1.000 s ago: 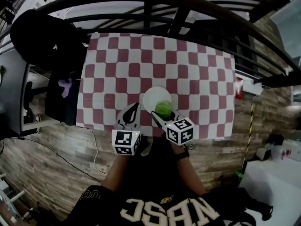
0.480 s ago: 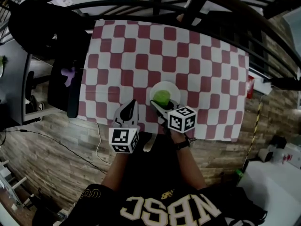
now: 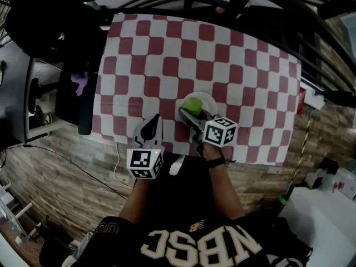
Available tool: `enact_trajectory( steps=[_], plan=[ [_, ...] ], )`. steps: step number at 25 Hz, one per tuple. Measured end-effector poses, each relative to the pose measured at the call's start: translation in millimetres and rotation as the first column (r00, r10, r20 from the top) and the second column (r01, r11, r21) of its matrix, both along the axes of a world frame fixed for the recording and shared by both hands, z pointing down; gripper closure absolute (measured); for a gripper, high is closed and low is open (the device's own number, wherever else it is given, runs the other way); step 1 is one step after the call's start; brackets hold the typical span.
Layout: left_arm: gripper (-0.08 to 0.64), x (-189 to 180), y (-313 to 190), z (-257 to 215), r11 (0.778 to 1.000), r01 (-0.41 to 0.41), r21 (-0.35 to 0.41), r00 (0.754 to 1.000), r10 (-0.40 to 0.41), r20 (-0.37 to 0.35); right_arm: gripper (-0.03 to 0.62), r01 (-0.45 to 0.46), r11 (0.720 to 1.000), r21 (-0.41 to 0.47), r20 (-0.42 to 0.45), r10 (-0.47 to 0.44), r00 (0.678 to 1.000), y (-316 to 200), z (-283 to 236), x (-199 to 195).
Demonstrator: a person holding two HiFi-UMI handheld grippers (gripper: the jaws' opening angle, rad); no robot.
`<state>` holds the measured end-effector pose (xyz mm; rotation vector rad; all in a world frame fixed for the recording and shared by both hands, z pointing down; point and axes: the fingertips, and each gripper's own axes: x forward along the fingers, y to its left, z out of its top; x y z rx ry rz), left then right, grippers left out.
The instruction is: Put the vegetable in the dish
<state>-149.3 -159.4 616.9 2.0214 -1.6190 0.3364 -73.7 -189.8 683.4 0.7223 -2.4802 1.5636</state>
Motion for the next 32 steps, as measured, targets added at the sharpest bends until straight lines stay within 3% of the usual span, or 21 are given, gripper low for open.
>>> enact_trajectory(
  steps=[5, 8, 11, 13, 16, 19, 21, 24, 26, 27, 29, 32],
  plan=[
    [0.543, -1.9, -2.9, 5.3, 1.0, -0.005, -0.012, 1.0, 0.005, -0.005, 0.443, -0.03, 0.999, -0.021, 0.033, 0.031, 0.999, -5.8, 0.1, 5.5],
    [0.543, 3.6, -4.8, 7.6, 1.0, -0.025, -0.018, 1.0, 0.025, -0.014, 0.443, -0.005, 0.999, -0.036, 0.014, 0.006, 1.0, -2.1, 1.7, 4.6],
    [0.543, 20.3, -9.0, 9.6, 0.992, -0.129, -0.006, 0.991, 0.129, -0.048, 0.442, 0.064, 0.997, -0.034, -0.024, -0.064, 0.998, 6.7, 6.0, -2.5],
    [0.543, 31.7, -12.8, 12.6, 0.969, -0.247, 0.012, 0.967, 0.247, -0.059, 0.441, 0.066, 0.997, -0.028, -0.034, -0.067, 0.997, 9.9, 7.2, -5.4],
    [0.531, 39.0, -20.7, 18.6, 0.905, -0.425, 0.028, 0.905, 0.425, 0.014, 0.44, 0.025, 0.999, -0.046, 0.01, -0.024, 1.0, 9.4, 6.4, -4.6],
    [0.442, 39.9, -27.9, 32.1, 0.816, -0.577, -0.015, 0.807, 0.573, 0.143, 0.44, -0.038, 0.995, -0.096, 0.1, 0.048, 0.994, 3.6, 3.3, 2.7],
    [0.417, 46.2, -28.0, 40.9, 0.733, -0.678, -0.05, 0.719, 0.676, 0.163, 0.44, -0.074, 0.988, -0.136, 0.143, 0.094, 0.985, -2.1, 0.4, 9.1],
    [0.272, 66.0, -16.4, 52.7, 0.552, -0.827, -0.1, 0.543, 0.833, 0.105, 0.441, -0.066, 0.984, -0.164, 0.155, 0.092, 0.984, -5.0, -1.4, 13.0],
    [0.199, 77.0, -9.3, 66.3, 0.434, -0.888, -0.151, 0.421, 0.9, 0.11, 0.44, -0.036, 0.986, -0.16, 0.131, 0.057, 0.99, -2.5, 0.9, 13.9],
    [0.178, 81.4, -8.1, 73.2, 0.385, -0.905, -0.179, 0.368, 0.922, 0.124, 0.44, -0.021, 0.987, -0.156, 0.112, 0.039, 0.993, -0.4, 3.9, 14.9],
    [0.149, 88.5, -12.3, 83.5, 0.309, -0.922, -0.236, 0.27, 0.946, 0.182, 0.437, -0.009, 0.987, -0.159, 0.088, 0.023, 0.996, 2.3, 10.0, 18.2],
    [0.123, 100.2, -23.2, 87.2, 0.215, -0.935, -0.281, 0.136, 0.951, 0.277, 0.436, -0.019, 0.981, -0.192, 0.125, 0.043, 0.991, 0.1, 5.3, 18.7]
  ],
)
